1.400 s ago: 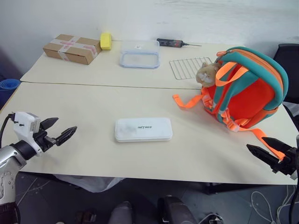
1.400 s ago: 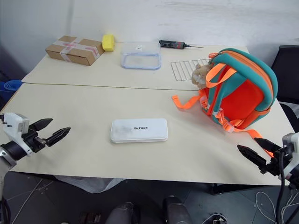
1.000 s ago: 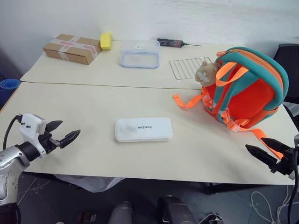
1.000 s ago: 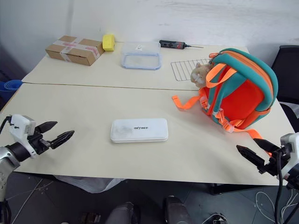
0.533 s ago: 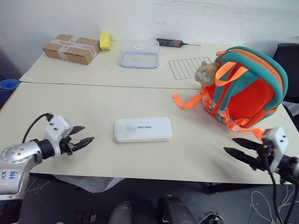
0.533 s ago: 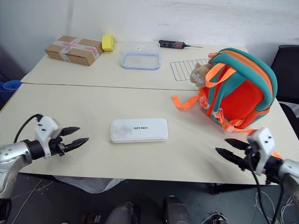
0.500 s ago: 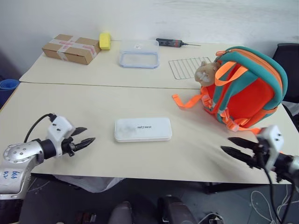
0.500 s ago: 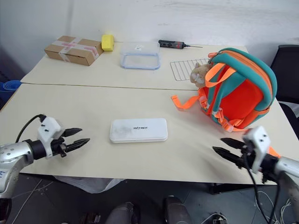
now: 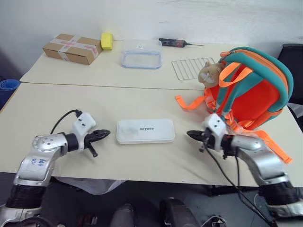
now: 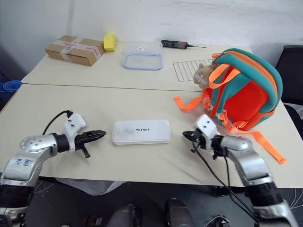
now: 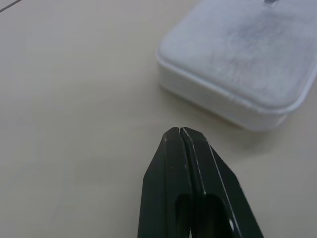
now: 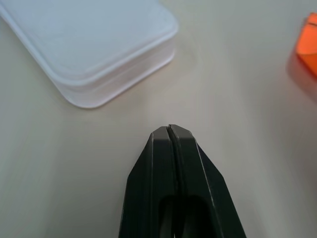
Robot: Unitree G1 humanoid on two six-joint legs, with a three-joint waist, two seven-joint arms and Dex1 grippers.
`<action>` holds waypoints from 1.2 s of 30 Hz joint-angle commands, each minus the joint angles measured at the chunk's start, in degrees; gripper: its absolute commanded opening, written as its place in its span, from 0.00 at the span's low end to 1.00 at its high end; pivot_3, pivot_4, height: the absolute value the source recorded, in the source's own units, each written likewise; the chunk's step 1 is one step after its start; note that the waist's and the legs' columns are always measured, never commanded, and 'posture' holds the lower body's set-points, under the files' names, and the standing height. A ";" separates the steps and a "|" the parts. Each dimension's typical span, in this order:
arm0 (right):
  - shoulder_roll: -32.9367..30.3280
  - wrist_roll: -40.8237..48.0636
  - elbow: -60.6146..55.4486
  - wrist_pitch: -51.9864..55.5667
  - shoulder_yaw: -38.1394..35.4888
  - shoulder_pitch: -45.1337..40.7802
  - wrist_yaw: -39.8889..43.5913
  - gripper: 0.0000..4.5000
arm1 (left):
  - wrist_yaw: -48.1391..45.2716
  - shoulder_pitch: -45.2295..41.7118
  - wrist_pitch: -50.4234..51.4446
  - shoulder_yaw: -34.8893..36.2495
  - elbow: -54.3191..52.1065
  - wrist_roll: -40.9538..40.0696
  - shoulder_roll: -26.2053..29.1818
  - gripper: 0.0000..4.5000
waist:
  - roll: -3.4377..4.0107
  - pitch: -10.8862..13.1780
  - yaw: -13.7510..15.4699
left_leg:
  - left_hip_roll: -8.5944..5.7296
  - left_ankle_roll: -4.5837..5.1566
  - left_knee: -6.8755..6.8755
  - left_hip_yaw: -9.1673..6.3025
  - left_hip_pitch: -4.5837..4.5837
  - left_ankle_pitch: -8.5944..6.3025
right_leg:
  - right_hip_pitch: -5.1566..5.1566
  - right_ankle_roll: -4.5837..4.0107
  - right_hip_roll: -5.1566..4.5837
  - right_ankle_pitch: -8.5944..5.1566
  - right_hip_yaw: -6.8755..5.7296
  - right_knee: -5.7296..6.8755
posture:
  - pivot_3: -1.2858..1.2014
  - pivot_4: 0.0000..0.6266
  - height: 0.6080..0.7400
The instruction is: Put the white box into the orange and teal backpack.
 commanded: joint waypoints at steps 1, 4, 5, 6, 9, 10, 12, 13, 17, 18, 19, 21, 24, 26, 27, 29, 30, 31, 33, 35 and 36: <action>1.33 -0.76 -0.18 -1.52 -0.15 -1.06 -0.53 0.00 | -0.77 -2.35 -0.72 -1.36 1.69 0.76 -0.50 0.00 | 0.00 0.00 0.15 | 0.00 -0.03 0.07 0.00 -0.21 0.02 | -0.23 0.00 0.00 0.00 0.01 0.14 | 0.52 0.24 1.00; 2.86 -0.15 -2.04 -0.06 0.22 -0.87 -0.45 0.00 | -0.79 -5.96 -1.71 -3.14 4.88 1.90 -1.77 0.00 | 0.00 0.00 0.19 | 0.01 -0.05 0.37 0.00 -0.68 0.06 | -0.67 0.00 0.01 0.00 0.00 0.47 | 0.52 0.24 1.00; 2.99 -0.08 -3.12 0.41 0.30 -0.41 -0.35 0.00 | -0.85 -7.13 -2.20 -3.54 6.25 2.33 -2.16 0.00 | 0.00 0.00 0.19 | 0.00 -0.05 0.44 0.00 -0.68 0.06 | -0.67 0.00 0.00 0.00 0.00 0.46 | 0.52 0.24 1.00; 3.02 0.12 -4.39 1.00 0.23 0.25 -0.30 0.00 | -0.90 -8.19 -2.79 -3.82 7.64 2.70 -2.53 0.00 | 0.00 0.00 0.16 | 0.00 -0.04 0.48 0.00 -0.69 0.06 | -0.66 0.00 0.00 0.00 0.00 0.50 | 0.52 0.24 1.00; 2.88 1.15 -8.22 2.88 -0.52 2.51 -0.27 0.00 | -0.64 -11.17 -4.32 -4.02 12.22 3.45 -4.09 0.00 | 0.00 0.00 0.19 | 0.00 -0.03 0.51 0.00 -0.68 0.06 | -0.65 0.00 0.01 0.00 0.00 0.55 | 0.52 0.24 1.00; 2.94 1.30 -8.90 3.34 -0.71 2.90 -0.48 0.00 | -0.68 -11.80 -4.31 -3.84 13.18 3.30 -4.52 0.00 | 0.00 0.00 0.19 | 0.00 -0.03 0.50 0.00 -0.68 0.06 | -0.65 0.00 0.01 0.00 -0.01 0.54 | 0.52 0.24 1.00; 3.15 1.35 -9.62 4.21 -1.27 3.53 -1.36 0.00 | -0.89 -12.56 -4.19 -3.40 14.42 2.81 -5.16 0.00 | 0.00 0.00 0.06 | 0.00 -0.03 0.50 0.00 -0.68 0.06 | -0.65 0.00 0.01 0.00 0.00 0.56 | 0.52 0.24 1.00; 3.11 1.13 -9.62 4.35 -1.43 3.76 -1.74 0.00 | -1.01 -12.74 -4.05 -3.26 14.86 2.73 -5.23 0.00 | 0.00 0.00 0.04 | 0.00 -0.03 0.51 0.00 -0.69 0.06 | -0.66 0.00 0.01 0.00 0.00 0.58 | 0.52 0.24 1.00; 2.75 -0.12 -8.45 3.39 -2.07 3.82 -2.99 0.00 | -2.53 -13.23 -2.93 -2.59 17.71 2.73 -3.96 0.00 | 0.00 0.00 0.00 | 0.01 -0.05 0.52 0.00 -0.65 0.07 | -0.67 0.00 0.02 0.00 0.00 0.60 | 0.52 0.24 1.00; 2.57 -0.58 -7.80 2.90 -2.21 3.50 -3.21 0.00 | -3.14 -14.24 1.43 -1.28 19.14 0.70 -3.72 0.04 | 0.00 0.00 0.01 | 0.01 -0.05 0.52 0.00 -0.64 0.07 | -0.67 0.00 0.02 0.00 0.00 0.60 | 0.52 0.24 1.00; 2.44 -0.96 -7.12 2.50 -2.38 3.15 -3.43 0.00 | -3.86 -15.32 5.81 -0.06 20.52 -1.35 -3.44 0.09 | -0.01 0.00 0.05 | 0.01 -0.05 0.53 0.00 -0.65 0.07 | -0.67 0.00 0.02 0.00 0.00 0.60 | 0.52 0.24 1.00; 2.28 -1.48 -6.01 1.85 -2.59 2.54 -3.57 0.00 | -4.51 -17.64 13.86 1.51 23.10 -4.30 -2.97 0.20 | -0.01 0.00 0.03 | 0.01 -0.05 0.62 0.00 -0.67 0.07 | -0.67 0.00 0.02 0.00 -0.01 0.65 | 0.52 0.24 1.00; 2.30 -1.97 -4.72 0.75 -2.52 1.79 -3.33 0.00 | -5.51 -23.99 32.08 4.21 30.46 -9.69 -2.05 0.39 | -0.01 0.00 0.06 | 0.01 -0.04 0.67 0.00 -0.69 0.06 | -0.67 0.00 0.03 0.00 -0.02 0.69 | 0.52 0.24 1.00; 2.37 -2.18 -4.33 0.19 -2.33 1.59 -3.22 0.00 | -8.07 -25.94 39.06 4.19 32.12 -12.25 -0.98 0.53 | -0.01 0.00 -0.09 | 0.01 -0.04 0.71 -0.01 -0.71 0.06 | -0.68 0.00 0.04 0.00 -0.02 0.71 | 0.52 0.24 1.00; 2.40 -2.25 -4.14 -0.06 -2.24 1.49 -3.16 0.00 | -8.75 -26.64 41.82 4.02 32.84 -13.10 -0.67 0.59 | -0.01 0.00 -0.16 | 0.01 -0.04 0.69 -0.01 -0.70 0.06 | -0.67 0.00 0.05 0.00 -0.02 0.81 | 0.52 0.24 1.00; 2.53 -2.38 -3.86 -0.39 -2.09 1.35 -3.02 0.00 | -8.76 -27.71 45.26 3.60 34.47 -13.64 -0.60 0.72 | -0.01 0.00 -0.11 | 0.01 -0.05 0.68 -0.01 -0.72 0.06 | -0.68 0.00 0.04 0.00 -0.02 0.88 | 0.52 0.24 1.00; 2.64 -2.48 -3.67 -0.62 -1.91 1.24 -2.87 0.00 | -8.93 -28.23 46.93 3.07 35.30 -13.85 -0.71 0.79 | -0.01 0.00 -0.07 | 0.01 -0.05 0.70 -0.01 -0.72 0.06 | -0.68 0.00 0.04 0.00 -0.02 0.88 | 0.52 0.24 1.00; 2.75 -2.68 -3.46 -0.86 -1.58 1.11 -2.74 0.00 | -9.65 -28.58 48.58 2.05 35.43 -14.23 -0.78 0.86 | -0.01 0.00 -0.03 | 0.01 -0.05 0.75 -0.02 -0.72 0.06 | -0.68 0.00 0.03 0.00 -0.02 0.87 | 0.52 0.24 1.00; 2.98 -3.13 -3.17 -1.34 -0.91 0.93 -2.64 0.00 | -10.34 -29.59 51.20 0.65 35.76 -14.85 -1.54 1.00 | -0.01 -0.01 0.00 | 0.00 -0.05 0.81 -0.02 -0.72 0.06 | -0.67 0.00 0.01 0.00 -0.01 0.85 | 0.52 0.24 1.00; 3.48 -3.48 -2.99 -1.60 -0.30 0.79 -2.74 0.00 | -10.12 -31.48 53.09 -0.32 37.29 -14.99 -3.59 1.00 | -0.01 -0.01 0.05 | 0.00 -0.06 0.90 -0.01 -0.71 0.05 | -0.67 0.00 0.01 0.00 -0.01 0.81 | 0.52 0.24 1.00; 3.77 -3.68 -2.89 -1.72 -0.01 0.63 -2.80 0.00 | -10.09 -32.25 53.73 -0.95 37.96 -15.01 -4.77 1.00 | -0.01 -0.01 0.24 | 0.00 -0.06 0.92 -0.02 -0.71 0.05 | -0.66 0.00 0.01 0.00 -0.01 0.82 | 0.52 0.24 1.00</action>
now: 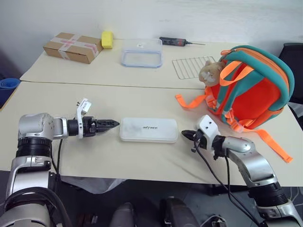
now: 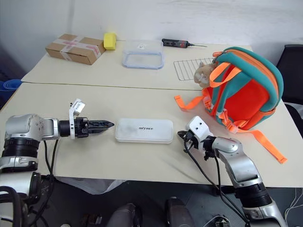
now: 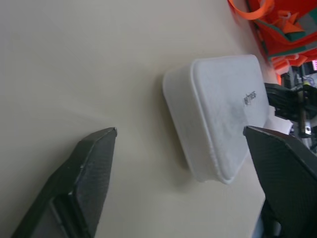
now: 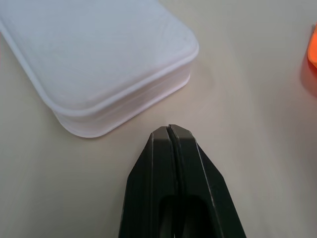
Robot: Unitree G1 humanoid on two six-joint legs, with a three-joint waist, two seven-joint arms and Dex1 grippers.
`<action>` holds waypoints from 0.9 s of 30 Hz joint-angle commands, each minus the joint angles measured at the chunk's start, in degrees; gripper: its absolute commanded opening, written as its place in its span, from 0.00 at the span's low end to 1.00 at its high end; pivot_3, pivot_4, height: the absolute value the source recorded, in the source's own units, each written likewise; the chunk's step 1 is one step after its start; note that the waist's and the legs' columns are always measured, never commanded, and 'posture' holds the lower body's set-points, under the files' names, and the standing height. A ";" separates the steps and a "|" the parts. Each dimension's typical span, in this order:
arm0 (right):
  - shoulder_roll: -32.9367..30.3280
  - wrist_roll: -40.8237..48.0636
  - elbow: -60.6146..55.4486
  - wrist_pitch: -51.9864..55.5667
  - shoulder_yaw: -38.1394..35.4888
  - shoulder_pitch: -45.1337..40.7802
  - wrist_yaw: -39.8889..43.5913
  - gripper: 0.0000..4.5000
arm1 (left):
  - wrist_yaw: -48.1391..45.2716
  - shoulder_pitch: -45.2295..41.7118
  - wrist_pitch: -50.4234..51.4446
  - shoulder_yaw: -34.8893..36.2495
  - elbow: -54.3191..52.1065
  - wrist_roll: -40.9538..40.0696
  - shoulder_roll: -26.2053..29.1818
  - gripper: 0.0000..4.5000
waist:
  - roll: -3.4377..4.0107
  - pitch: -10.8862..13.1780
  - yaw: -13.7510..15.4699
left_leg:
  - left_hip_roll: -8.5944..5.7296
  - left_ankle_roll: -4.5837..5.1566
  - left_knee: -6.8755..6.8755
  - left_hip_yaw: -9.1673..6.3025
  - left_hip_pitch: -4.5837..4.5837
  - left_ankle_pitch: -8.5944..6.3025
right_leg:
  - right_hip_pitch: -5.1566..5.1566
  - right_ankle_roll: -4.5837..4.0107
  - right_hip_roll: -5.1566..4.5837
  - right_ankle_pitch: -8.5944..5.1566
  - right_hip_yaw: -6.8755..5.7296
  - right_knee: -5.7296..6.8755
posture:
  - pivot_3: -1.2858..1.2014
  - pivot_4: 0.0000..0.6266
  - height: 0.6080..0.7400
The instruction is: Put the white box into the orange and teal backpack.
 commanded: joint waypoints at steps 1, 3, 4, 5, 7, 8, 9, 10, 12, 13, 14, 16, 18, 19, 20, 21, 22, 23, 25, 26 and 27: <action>1.07 -0.50 -0.44 -1.37 0.76 -1.22 0.06 0.00 | -0.36 -1.39 3.43 -3.39 2.16 -0.87 -3.58 1.00 | 0.00 0.00 0.26 | 0.00 0.00 0.03 -0.01 -0.01 0.00 | 0.01 0.00 0.00 0.00 -0.01 0.00 | 0.52 0.24 1.00; 1.61 -0.87 -0.20 -1.46 1.08 -1.70 -0.02 0.00 | -0.20 -1.89 3.79 -5.68 2.42 -0.25 -5.71 1.00 | 0.01 0.00 0.32 | -0.01 0.01 0.08 -0.01 -0.01 -0.01 | 0.02 0.00 -0.02 0.00 -0.01 0.02 | 0.52 0.24 1.00; 1.80 -0.94 -0.16 -1.44 1.19 -1.88 -0.08 0.00 | -0.13 -2.06 3.85 -6.65 2.36 -0.03 -6.61 1.00 | 0.02 -0.01 0.34 | -0.03 0.01 0.10 -0.02 -0.01 -0.01 | 0.03 0.00 -0.04 0.00 -0.01 0.04 | 0.52 0.24 1.00; 1.94 -0.97 -0.18 -1.38 1.25 -1.99 -0.13 0.00 | 0.04 -2.17 3.51 -7.47 2.12 0.24 -7.44 1.00 | 0.03 -0.03 0.36 | -0.04 0.02 0.10 -0.02 0.00 -0.01 | 0.03 0.00 -0.05 0.00 -0.01 0.04 | 0.52 0.24 1.00; 2.18 -1.04 -0.28 -1.30 1.36 -2.12 -0.23 0.00 | 1.14 -2.97 3.12 -7.23 2.34 0.35 -9.54 1.00 | 0.04 -0.06 0.34 | -0.06 0.02 0.12 -0.05 0.01 -0.01 | 0.07 0.00 -0.07 0.00 -0.01 0.04 | 0.52 0.24 1.00; 2.25 -1.08 -0.33 -1.26 1.38 -2.13 -0.26 0.00 | 0.67 -3.36 3.44 -6.71 1.78 -0.49 -10.23 1.00 | 0.05 -0.07 0.36 | -0.06 0.02 0.12 -0.05 0.02 -0.01 | 0.08 0.00 -0.06 0.00 0.00 0.04 | 0.52 0.24 1.00; 2.33 -1.10 -0.39 -1.24 1.37 -2.09 -0.33 0.00 | 0.11 -4.24 5.39 -5.37 1.73 -2.02 -10.85 1.00 | 0.06 -0.07 0.44 | -0.06 0.02 0.12 -0.06 0.02 -0.01 | 0.08 0.00 -0.06 0.00 0.00 0.04 | 0.52 0.24 1.00; 2.39 -1.14 -0.42 -1.23 1.34 -2.06 -0.35 0.00 | -0.34 -4.82 6.85 -4.44 1.67 -3.08 -11.19 1.00 | 0.06 -0.07 0.46 | -0.06 0.02 0.15 -0.07 0.02 -0.01 | 0.09 0.00 -0.07 0.00 -0.01 0.04 | 0.52 0.24 1.00; 2.46 -1.14 -0.65 -1.18 1.03 -1.67 -0.53 0.00 | -0.51 -5.34 7.84 -3.75 -0.23 -4.05 -11.36 1.00 | 0.05 -0.07 0.34 | -0.06 0.02 0.17 -0.09 -0.02 -0.02 | 0.09 0.00 -0.06 0.00 -0.01 0.04 | 0.52 0.24 1.00; 2.50 -1.18 -0.72 -1.19 0.94 -1.51 -0.59 0.00 | -0.44 -5.39 7.87 -3.58 -1.12 -4.30 -11.37 1.00 | 0.03 -0.06 0.19 | -0.06 0.03 0.17 -0.09 -0.04 -0.02 | 0.09 0.00 -0.06 0.00 -0.01 0.06 | 0.52 0.24 1.00; 2.52 -1.26 -0.77 -1.25 0.88 -1.33 -0.60 0.00 | -0.35 -5.33 7.66 -3.56 -1.85 -4.48 -11.27 1.00 | 0.03 -0.06 0.14 | -0.04 0.02 0.16 -0.09 -0.07 -0.02 | 0.07 0.00 -0.03 0.00 -0.01 0.08 | 0.52 0.24 1.00; 2.57 -1.35 -1.02 -1.38 0.72 -0.59 -0.75 0.00 | -0.37 -5.60 7.88 -2.27 -1.75 -5.15 -10.85 1.00 | 0.03 -0.06 -0.19 | -0.03 -0.01 0.15 -0.08 -0.10 -0.01 | -0.01 0.00 0.01 0.00 0.02 0.09 | 0.52 0.24 1.00; 2.60 -1.39 -1.34 -1.42 0.66 0.05 -0.97 0.00 | -1.29 -5.50 7.96 -1.64 -2.11 -6.09 -10.07 0.86 | 0.03 -0.06 -0.31 | 0.00 -0.07 0.15 -0.08 -0.08 0.01 | -0.05 0.00 0.06 0.00 0.03 0.11 | 0.52 0.24 1.00; 2.60 -1.37 -1.55 -1.39 0.63 0.32 -1.06 0.00 | -1.36 -5.63 8.25 -1.36 -1.98 -6.48 -9.76 0.80 | 0.03 -0.06 -0.31 | 0.01 -0.09 0.15 -0.08 -0.08 0.02 | -0.07 0.00 0.06 0.00 0.03 0.15 | 0.52 0.24 1.00; 2.60 -1.32 -1.81 -1.28 0.54 0.62 -1.19 0.00 | -1.46 -5.65 8.36 -1.16 -1.90 -6.79 -9.41 0.73 | 0.03 -0.06 -0.31 | 0.01 -0.11 0.15 -0.09 -0.07 0.03 | -0.08 0.00 0.07 0.00 0.03 0.17 | 0.52 0.24 1.00; 2.58 -1.24 -2.09 -1.15 0.41 0.94 -1.33 0.00 | -1.71 -5.56 8.24 -1.02 -1.97 -7.14 -9.02 0.66 | 0.03 -0.06 -0.30 | 0.01 -0.11 0.15 -0.09 -0.06 0.03 | -0.08 -0.01 0.06 0.00 0.03 0.18 | 0.52 0.24 1.00; 2.50 -1.14 -2.46 -1.04 0.21 1.35 -1.44 0.00 | -1.96 -5.49 8.49 -0.73 -2.22 -7.60 -8.61 0.59 | 0.03 -0.06 -0.25 | 0.01 -0.11 0.15 -0.08 -0.06 0.03 | -0.08 -0.01 0.06 0.00 0.04 0.18 | 0.52 0.24 1.00; 2.40 -0.99 -2.83 -0.88 -0.05 1.72 -1.57 0.00 | -1.86 -5.76 9.36 -0.06 -2.46 -8.20 -8.50 0.52 | 0.03 -0.06 -0.20 | 0.01 -0.11 0.15 -0.08 -0.06 0.03 | -0.08 -0.01 0.06 0.00 0.04 0.18 | 0.52 0.24 1.00; 2.03 -0.68 -3.71 -0.68 -1.05 2.58 -1.88 0.00 | -1.66 -5.97 11.04 1.13 -3.64 -9.65 -8.16 0.39 | 0.03 -0.06 -0.12 | 0.01 -0.11 0.15 -0.08 -0.07 0.03 | -0.08 -0.01 0.05 -0.01 0.04 0.16 | 0.52 0.24 1.00; 1.84 -0.53 -4.19 -0.54 -1.69 3.00 -2.11 0.00 | -1.56 -5.83 11.65 1.56 -4.54 -10.30 -7.99 0.34 | 0.03 -0.06 -0.04 | 0.00 -0.11 0.15 -0.09 -0.08 0.03 | -0.08 -0.01 0.05 -0.01 0.04 0.17 | 0.52 0.24 1.00; 1.59 -0.15 -4.99 -0.12 -2.72 3.60 -2.32 0.00 | -1.47 -5.66 12.68 2.24 -5.79 -11.20 -7.93 0.34 | 0.03 -0.06 0.01 | 0.00 -0.10 0.15 -0.09 -0.09 0.03 | -0.08 -0.01 0.05 -0.01 0.04 0.17 | 0.52 0.24 1.00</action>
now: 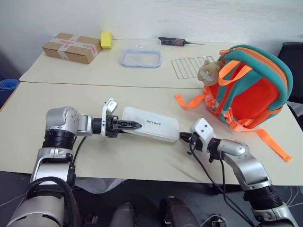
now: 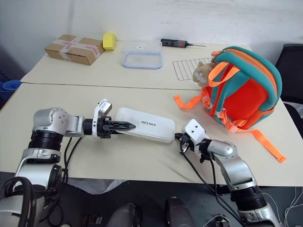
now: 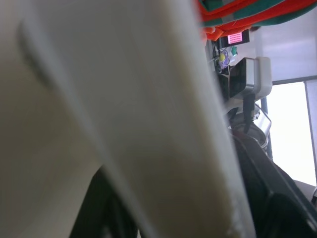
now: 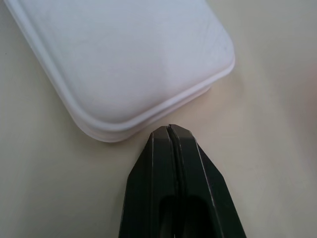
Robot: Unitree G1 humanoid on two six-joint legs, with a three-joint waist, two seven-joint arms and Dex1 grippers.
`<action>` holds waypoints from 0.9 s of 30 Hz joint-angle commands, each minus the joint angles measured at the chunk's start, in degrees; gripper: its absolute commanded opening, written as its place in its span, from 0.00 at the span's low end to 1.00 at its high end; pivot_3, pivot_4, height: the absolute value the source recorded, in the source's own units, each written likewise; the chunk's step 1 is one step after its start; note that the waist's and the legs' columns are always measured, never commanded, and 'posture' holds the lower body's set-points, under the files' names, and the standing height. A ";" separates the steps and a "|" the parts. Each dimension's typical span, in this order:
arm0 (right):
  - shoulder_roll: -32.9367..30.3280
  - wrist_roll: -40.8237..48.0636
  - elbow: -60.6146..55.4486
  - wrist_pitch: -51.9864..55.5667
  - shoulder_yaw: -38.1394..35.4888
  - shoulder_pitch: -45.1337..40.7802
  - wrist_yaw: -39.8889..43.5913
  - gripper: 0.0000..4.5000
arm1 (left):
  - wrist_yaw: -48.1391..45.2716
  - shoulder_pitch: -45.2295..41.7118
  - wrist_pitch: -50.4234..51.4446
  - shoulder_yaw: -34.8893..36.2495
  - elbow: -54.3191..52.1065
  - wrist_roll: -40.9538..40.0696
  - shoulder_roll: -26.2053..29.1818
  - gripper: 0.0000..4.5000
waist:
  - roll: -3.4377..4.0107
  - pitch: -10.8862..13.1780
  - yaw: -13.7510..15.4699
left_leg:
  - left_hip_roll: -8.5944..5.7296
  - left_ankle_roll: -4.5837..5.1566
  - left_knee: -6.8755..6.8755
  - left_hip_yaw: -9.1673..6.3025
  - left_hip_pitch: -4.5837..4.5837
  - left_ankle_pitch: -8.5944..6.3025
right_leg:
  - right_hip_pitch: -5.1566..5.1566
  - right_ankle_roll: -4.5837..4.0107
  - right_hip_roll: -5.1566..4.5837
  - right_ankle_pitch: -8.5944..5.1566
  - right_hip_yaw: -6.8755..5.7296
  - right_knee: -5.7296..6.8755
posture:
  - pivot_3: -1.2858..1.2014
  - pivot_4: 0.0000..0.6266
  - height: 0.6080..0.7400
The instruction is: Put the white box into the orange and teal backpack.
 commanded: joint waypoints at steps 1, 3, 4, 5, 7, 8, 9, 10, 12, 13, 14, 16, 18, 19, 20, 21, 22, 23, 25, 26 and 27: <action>-1.03 1.90 -4.24 1.10 -4.29 1.89 -1.03 0.00 | -0.72 -0.91 3.35 3.93 -6.07 -4.92 0.94 0.34 | 0.00 0.00 0.07 | 0.00 0.00 0.00 0.00 -0.01 0.00 | 0.00 0.00 0.00 0.00 0.00 0.00 | 0.52 0.24 1.00; -1.49 4.49 -7.00 3.67 -7.50 3.50 -1.14 0.00 | 0.04 -0.52 4.48 5.48 -8.48 -6.78 0.70 0.34 | 0.00 0.00 0.21 | -0.01 0.00 0.00 0.00 -0.03 0.00 | 0.00 0.00 -0.02 0.00 0.00 0.04 | 0.52 0.24 1.00; -1.58 6.24 -8.76 5.41 -9.87 4.64 -1.57 0.00 | 0.93 -0.32 4.60 6.39 -9.66 -7.55 0.43 0.34 | 0.00 0.00 0.26 | -0.01 0.01 0.00 -0.01 -0.04 0.00 | 0.01 0.00 -0.02 0.00 0.00 0.07 | 0.52 0.24 1.00; -1.65 8.55 -10.67 7.64 -12.77 5.90 -1.97 0.09 | 2.03 -0.15 4.62 7.50 -10.74 -8.27 0.03 0.34 | 0.00 0.00 0.25 | -0.02 0.01 0.01 -0.02 -0.05 0.00 | 0.01 0.00 -0.03 0.00 0.00 0.15 | 0.52 0.24 1.00; -2.25 14.01 -15.18 12.15 -20.33 9.00 -2.31 0.19 | 3.89 0.20 4.62 10.22 -13.39 -10.33 -0.82 0.34 | 0.00 0.00 0.36 | -0.01 0.01 0.00 -0.03 -0.04 -0.01 | 0.01 0.00 -0.03 0.00 0.00 0.17 | 0.52 0.24 1.00; -2.63 16.80 -17.34 14.51 -24.55 10.40 -2.72 0.28 | 4.86 0.39 4.62 11.62 -14.95 -11.31 -1.19 0.34 | 0.01 0.01 0.34 | -0.01 0.01 0.00 -0.05 -0.04 -0.01 | 0.02 0.00 -0.03 0.00 0.00 0.18 | 0.52 0.24 1.00; -3.05 19.17 -19.09 16.49 -28.36 11.49 -3.28 0.35 | 5.83 0.54 4.62 13.12 -16.47 -12.14 -1.62 0.33 | 0.01 0.01 0.36 | -0.01 0.00 -0.01 -0.07 -0.04 -0.01 | 0.02 0.00 -0.02 0.00 0.00 0.18 | 0.52 0.24 1.00; -3.46 21.07 -20.30 18.26 -32.07 12.15 -4.21 0.41 | 6.82 0.60 4.62 14.70 -17.97 -12.92 -2.07 0.33 | 0.01 0.01 0.35 | -0.01 0.00 -0.02 -0.07 -0.05 -0.01 | 0.03 0.00 -0.02 0.00 0.00 0.18 | 0.52 0.24 1.00; -3.79 24.46 -20.65 21.22 -37.89 11.64 -6.63 0.57 | 9.21 0.81 3.64 17.78 -21.07 -13.57 -3.38 0.33 | 0.00 0.01 0.15 | -0.01 0.00 0.00 -0.07 -0.05 -0.01 | 0.03 0.01 -0.01 0.00 0.00 0.18 | 0.52 0.24 1.00; -3.44 26.18 -19.86 22.61 -39.77 10.35 -8.26 0.64 | 10.35 0.82 2.87 19.30 -22.66 -13.95 -4.00 0.33 | 0.00 0.01 0.04 | -0.01 -0.01 0.00 -0.07 -0.01 -0.01 | 0.04 0.01 -0.01 0.00 0.02 0.15 | 0.52 0.24 1.00; -3.22 27.49 -19.28 23.65 -40.83 9.41 -9.44 0.71 | 11.32 0.84 2.48 20.42 -23.79 -14.22 -4.58 0.33 | 0.00 0.01 -0.09 | -0.01 -0.01 0.00 -0.06 0.04 0.00 | 0.07 0.01 0.00 0.00 0.03 0.01 | 0.52 0.24 1.00; -2.60 27.99 -17.41 24.20 -39.90 7.30 -11.16 0.87 | 12.50 0.44 2.50 22.76 -25.33 -15.39 -5.18 0.33 | 0.00 0.01 -0.27 | 0.00 -0.08 -0.05 -0.06 0.11 0.03 | 0.09 0.00 0.06 0.00 0.04 0.03 | 0.52 0.24 1.00; -2.26 26.66 -14.90 23.06 -36.69 5.02 -11.89 1.00 | 13.55 -0.14 2.30 24.47 -26.37 -16.37 -5.08 0.33 | 0.00 0.02 -0.28 | 0.02 -0.15 -0.11 -0.06 0.13 0.07 | 0.08 0.00 0.11 0.00 0.04 0.03 | 0.52 0.24 1.00; -1.79 25.59 -13.04 22.04 -35.08 3.11 -12.77 1.00 | 14.21 -0.48 1.91 24.97 -26.78 -16.45 -4.87 0.33 | 0.00 0.02 -0.29 | 0.02 -0.16 -0.13 -0.06 0.13 0.08 | 0.06 0.00 0.11 0.00 0.05 0.03 | 0.52 0.24 1.00; -1.56 24.98 -11.75 21.31 -34.16 1.86 -13.36 1.00 | 14.82 -0.69 1.65 25.22 -27.04 -16.48 -4.82 0.33 | 0.00 0.02 -0.37 | 0.02 -0.16 -0.13 -0.06 0.13 0.08 | 0.07 0.00 0.13 0.00 0.05 0.01 | 0.52 0.24 1.00; -0.96 24.24 -9.56 20.42 -33.39 -0.24 -14.42 1.00 | 15.04 -0.88 1.07 25.38 -27.52 -16.67 -4.55 0.33 | 0.02 0.02 -0.28 | 0.00 -0.16 -0.12 -0.05 0.12 0.08 | 0.06 0.00 0.11 0.00 0.08 0.02 | 0.52 0.24 1.00; -0.38 23.62 -7.41 19.54 -32.66 -2.34 -15.25 1.00 | 14.94 -1.01 0.87 25.47 -27.91 -17.10 -4.09 0.33 | 0.02 0.03 -0.20 | -0.01 -0.16 -0.12 -0.05 0.11 0.08 | 0.06 0.00 0.10 0.00 0.08 0.02 | 0.52 0.24 1.00; 0.01 22.83 -5.31 18.66 -31.78 -4.19 -15.90 1.00 | 14.93 -0.98 0.44 25.16 -28.33 -17.19 -3.56 0.33 | 0.02 0.03 -0.23 | 0.00 -0.16 -0.11 -0.05 0.09 0.08 | 0.04 0.00 0.10 0.00 0.07 0.01 | 0.52 0.24 1.00; 1.14 21.59 0.37 16.50 -29.77 -8.56 -16.08 1.00 | 15.13 -0.80 -1.03 23.61 -29.10 -16.44 -2.11 0.33 | 0.03 0.04 -0.10 | -0.01 -0.16 -0.10 -0.05 0.04 0.08 | 0.00 0.00 0.08 0.00 0.08 0.00 | 0.52 0.24 1.00; 2.00 20.25 5.15 14.25 -28.01 -11.89 -15.78 1.00 | 15.46 -0.82 -1.76 23.04 -29.15 -15.84 -1.19 0.33 | 0.02 0.04 -0.21 | 0.00 -0.16 -0.10 -0.05 0.05 0.08 | 0.01 0.00 0.09 0.00 0.06 -0.01 | 0.52 0.24 1.00; 3.11 18.95 9.85 12.14 -26.26 -15.53 -15.61 1.00 | 15.90 -0.70 -2.63 22.60 -29.18 -15.30 -0.40 0.33 | 0.05 0.05 -0.32 | 0.01 -0.16 -0.09 -0.05 0.05 0.08 | 0.01 0.00 0.09 0.00 0.06 -0.04 | 0.52 0.24 1.00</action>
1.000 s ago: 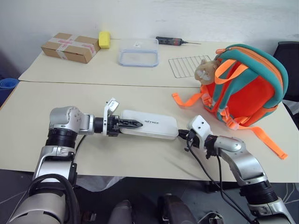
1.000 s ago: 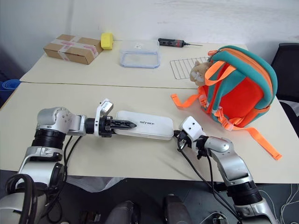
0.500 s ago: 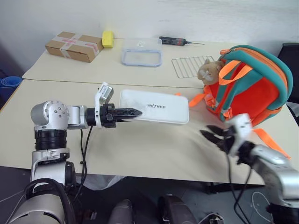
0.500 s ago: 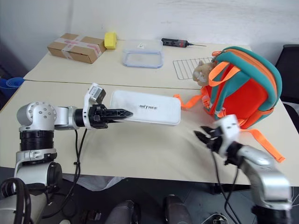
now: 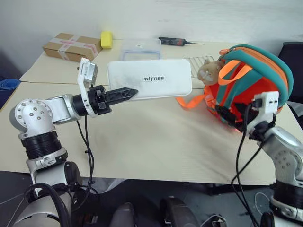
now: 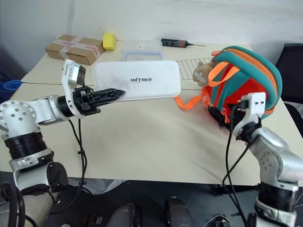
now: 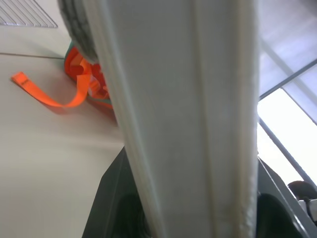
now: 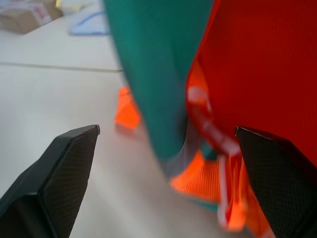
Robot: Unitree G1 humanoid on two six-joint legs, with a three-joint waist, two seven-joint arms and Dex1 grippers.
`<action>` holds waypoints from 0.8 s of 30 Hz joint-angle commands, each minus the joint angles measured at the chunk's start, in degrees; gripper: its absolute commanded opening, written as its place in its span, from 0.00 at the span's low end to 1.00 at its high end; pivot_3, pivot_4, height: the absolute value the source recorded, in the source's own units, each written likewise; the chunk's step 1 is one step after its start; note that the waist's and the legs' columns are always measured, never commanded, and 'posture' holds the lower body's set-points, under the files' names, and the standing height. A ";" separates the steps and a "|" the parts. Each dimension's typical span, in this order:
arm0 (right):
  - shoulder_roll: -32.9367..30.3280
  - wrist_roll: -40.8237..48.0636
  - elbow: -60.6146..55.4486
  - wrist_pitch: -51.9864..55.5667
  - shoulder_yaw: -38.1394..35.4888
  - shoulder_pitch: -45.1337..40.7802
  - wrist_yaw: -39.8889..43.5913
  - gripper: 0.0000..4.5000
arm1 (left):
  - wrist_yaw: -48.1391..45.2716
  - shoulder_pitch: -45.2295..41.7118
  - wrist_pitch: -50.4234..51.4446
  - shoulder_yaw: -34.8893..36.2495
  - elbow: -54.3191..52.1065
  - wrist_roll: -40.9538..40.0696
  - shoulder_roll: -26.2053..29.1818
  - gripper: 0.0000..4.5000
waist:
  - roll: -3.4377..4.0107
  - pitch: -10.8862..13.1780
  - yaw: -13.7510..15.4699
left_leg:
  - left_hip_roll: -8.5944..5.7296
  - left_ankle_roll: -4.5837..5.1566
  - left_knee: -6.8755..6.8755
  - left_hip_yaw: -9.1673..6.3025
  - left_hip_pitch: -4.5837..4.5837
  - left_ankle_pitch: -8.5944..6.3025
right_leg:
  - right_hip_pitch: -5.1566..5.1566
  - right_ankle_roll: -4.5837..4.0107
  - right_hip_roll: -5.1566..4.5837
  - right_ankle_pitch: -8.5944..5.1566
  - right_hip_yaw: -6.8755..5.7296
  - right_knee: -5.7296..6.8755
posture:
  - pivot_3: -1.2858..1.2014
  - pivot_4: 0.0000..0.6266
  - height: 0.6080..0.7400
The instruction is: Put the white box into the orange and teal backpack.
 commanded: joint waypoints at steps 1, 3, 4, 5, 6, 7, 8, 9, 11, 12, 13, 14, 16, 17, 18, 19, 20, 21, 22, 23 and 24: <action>2.63 -3.80 12.96 -7.60 4.40 -9.50 0.23 1.00 | 0.48 -0.97 -4.15 -1.09 -2.66 0.15 2.66 0.33 | 0.03 0.01 -0.30 | -0.03 0.01 0.01 0.01 0.00 0.00 | 0.00 0.00 -0.03 0.00 0.02 0.02 | 0.52 0.24 1.00; 3.38 -5.63 18.75 -11.08 5.38 -13.00 0.34 1.00 | 0.50 0.05 -6.38 -2.02 -3.52 0.42 3.53 0.33 | 0.05 0.03 -0.74 | -0.02 0.01 0.02 0.02 0.02 0.00 | -0.01 0.00 -0.01 0.00 0.02 0.05 | 0.52 0.24 1.00; 3.50 -6.57 21.81 -13.17 5.73 -14.50 0.59 0.96 | 0.43 0.72 -8.14 -2.44 -4.26 0.76 3.96 0.33 | 0.05 0.03 -0.94 | -0.02 0.00 -0.02 0.02 0.02 0.00 | -0.01 0.00 -0.02 0.00 0.01 0.04 | 0.52 0.24 1.00; 3.56 -7.24 24.36 -14.89 5.96 -15.72 0.89 0.91 | 0.46 1.35 -10.08 -2.79 -4.98 1.25 4.35 0.33 | 0.05 0.03 -1.03 | -0.01 0.00 -0.08 0.02 0.01 0.01 | -0.01 0.00 -0.01 0.00 0.00 0.03 | 0.52 0.24 1.00; 3.56 -7.65 26.22 -16.17 6.16 -16.56 1.19 0.86 | 0.49 1.82 -11.52 -3.08 -5.42 1.51 4.65 0.33 | 0.05 0.03 -1.01 | -0.01 0.00 -0.11 0.01 -0.01 0.01 | -0.02 0.00 -0.01 0.00 -0.01 0.05 | 0.52 0.24 1.00; 3.53 -7.99 27.76 -17.08 6.36 -17.28 1.50 0.79 | 0.63 2.21 -12.68 -3.04 -5.64 1.69 4.96 0.33 | 0.05 0.03 -1.02 | -0.01 0.00 -0.11 0.01 -0.04 0.01 | -0.02 0.00 -0.02 0.00 -0.01 0.05 | 0.52 0.24 1.00; 3.47 -8.02 28.62 -17.63 6.41 -17.79 2.00 0.71 | 0.83 2.57 -14.14 -2.71 -5.61 2.02 5.39 0.33 | 0.05 0.03 -1.10 | -0.01 0.00 -0.10 0.01 -0.07 0.01 | -0.02 0.00 -0.03 0.00 -0.01 0.05 | 0.52 0.24 1.00; 3.42 -8.05 29.28 -18.10 6.46 -18.15 2.41 0.63 | 0.96 2.84 -15.20 -2.52 -5.52 2.17 5.72 0.33 | 0.05 0.03 -1.15 | -0.01 0.02 -0.08 0.01 -0.09 0.00 | -0.02 0.00 -0.04 0.00 -0.01 0.05 | 0.52 0.24 1.00; 2.87 -7.23 28.27 -17.77 6.51 -18.06 4.41 0.48 | 1.84 3.34 -17.93 -1.88 -4.81 3.24 6.60 0.33 | 0.05 0.03 -1.15 | -0.01 0.02 -0.07 0.01 -0.10 0.00 | -0.02 0.00 -0.04 0.00 -0.01 0.06 | 0.52 0.24 1.00; 2.47 -6.34 26.57 -17.00 6.54 -17.72 5.88 0.41 | 2.45 3.50 -19.10 -1.53 -4.19 3.73 7.06 0.33 | 0.05 0.03 -1.15 | -0.01 0.02 -0.07 0.01 -0.10 0.00 | -0.02 0.00 -0.04 0.00 -0.01 0.06 | 0.52 0.24 1.00; 2.04 -4.84 24.30 -15.61 6.54 -17.31 7.88 0.34 | 2.79 3.67 -20.34 -1.29 -3.69 4.17 7.53 0.33 | 0.06 0.03 -1.14 | 0.00 0.02 -0.07 0.01 -0.09 0.00 | -0.02 0.00 -0.04 0.00 -0.01 0.06 | 0.52 0.24 1.00; 1.64 -3.32 22.14 -14.09 6.62 -16.95 9.85 0.26 | 2.95 3.81 -21.45 -1.25 -3.34 4.52 7.93 0.33 | 0.08 0.04 -1.13 | 0.00 0.02 -0.07 0.01 -0.09 0.00 | -0.02 0.00 -0.04 0.00 -0.01 0.05 | 0.52 0.24 1.00; 0.45 0.27 16.79 -10.26 7.21 -15.73 14.23 0.11 | 3.29 3.74 -23.45 -1.18 -2.49 4.90 8.42 0.33 | 0.09 0.05 -1.07 | 0.01 0.02 -0.08 0.01 -0.09 0.00 | -0.02 0.00 -0.03 0.00 -0.02 0.12 | 0.52 0.24 1.00; -0.28 2.60 13.69 -7.79 7.44 -14.97 16.25 0.04 | 3.37 3.57 -24.48 -1.28 -2.02 5.18 8.61 0.33 | 0.09 0.05 -1.03 | 0.01 0.02 -0.09 0.00 -0.10 0.00 | -0.03 0.00 -0.03 0.00 -0.02 0.13 | 0.52 0.24 1.00; -1.19 5.05 10.55 -5.13 7.60 -14.25 18.09 0.00 | 3.33 3.35 -25.60 -1.48 -1.59 5.52 8.78 0.33 | 0.09 0.05 -1.00 | 0.02 0.02 -0.11 -0.01 -0.10 0.00 | -0.03 0.00 -0.03 0.00 -0.03 0.12 | 0.52 0.24 1.00; -2.24 7.37 7.54 -2.60 7.76 -13.57 19.70 0.00 | 3.14 3.11 -26.76 -1.77 -1.15 5.93 8.99 0.33 | 0.09 0.05 -0.98 | 0.01 0.02 -0.11 -0.01 -0.11 -0.01 | -0.03 0.00 -0.03 0.00 -0.03 0.12 | 0.52 0.24 1.00; -3.62 8.80 4.78 -0.88 8.20 -12.87 21.26 0.00 | 2.79 2.82 -28.09 -2.16 -0.72 6.39 9.20 0.33 | 0.09 0.05 -0.98 | 0.02 0.03 -0.11 -0.01 -0.11 -0.01 | -0.03 0.00 -0.03 0.00 -0.04 0.11 | 0.52 0.24 1.00; -5.84 9.88 1.53 0.48 8.89 -11.92 23.41 0.00 | 2.17 2.29 -29.80 -2.74 -0.06 7.05 9.45 0.33 | 0.10 0.06 -0.95 | 0.02 0.03 -0.11 -0.01 -0.11 -0.01 | -0.03 0.00 -0.03 0.00 -0.04 0.12 | 0.52 0.24 1.00; -7.70 10.91 -0.91 1.70 9.25 -11.16 25.01 0.00 | 1.66 1.86 -31.07 -3.26 0.47 7.52 9.63 0.33 | 0.09 0.06 -0.87 | 0.01 0.03 -0.10 -0.01 -0.11 -0.01 | -0.03 0.00 -0.04 0.00 -0.04 0.12 | 0.52 0.24 1.00; -9.68 12.26 -3.09 3.14 9.40 -10.46 26.64 0.00 | 1.09 1.39 -32.12 -3.79 1.00 7.84 9.76 0.33 | 0.09 0.06 -0.75 | 0.01 0.03 -0.10 -0.02 -0.11 -0.01 | -0.03 0.00 -0.04 0.00 -0.05 0.03 | 0.52 0.24 1.00; -12.37 14.75 -5.72 4.90 8.95 -9.49 29.59 0.00 | 0.05 0.79 -33.21 -4.48 1.43 7.97 9.84 0.33 | 0.09 0.06 -0.66 | 0.01 0.04 -0.10 -0.03 -0.11 -0.01 | -0.03 0.00 -0.04 0.00 -0.06 -0.10 | 0.52 0.24 1.00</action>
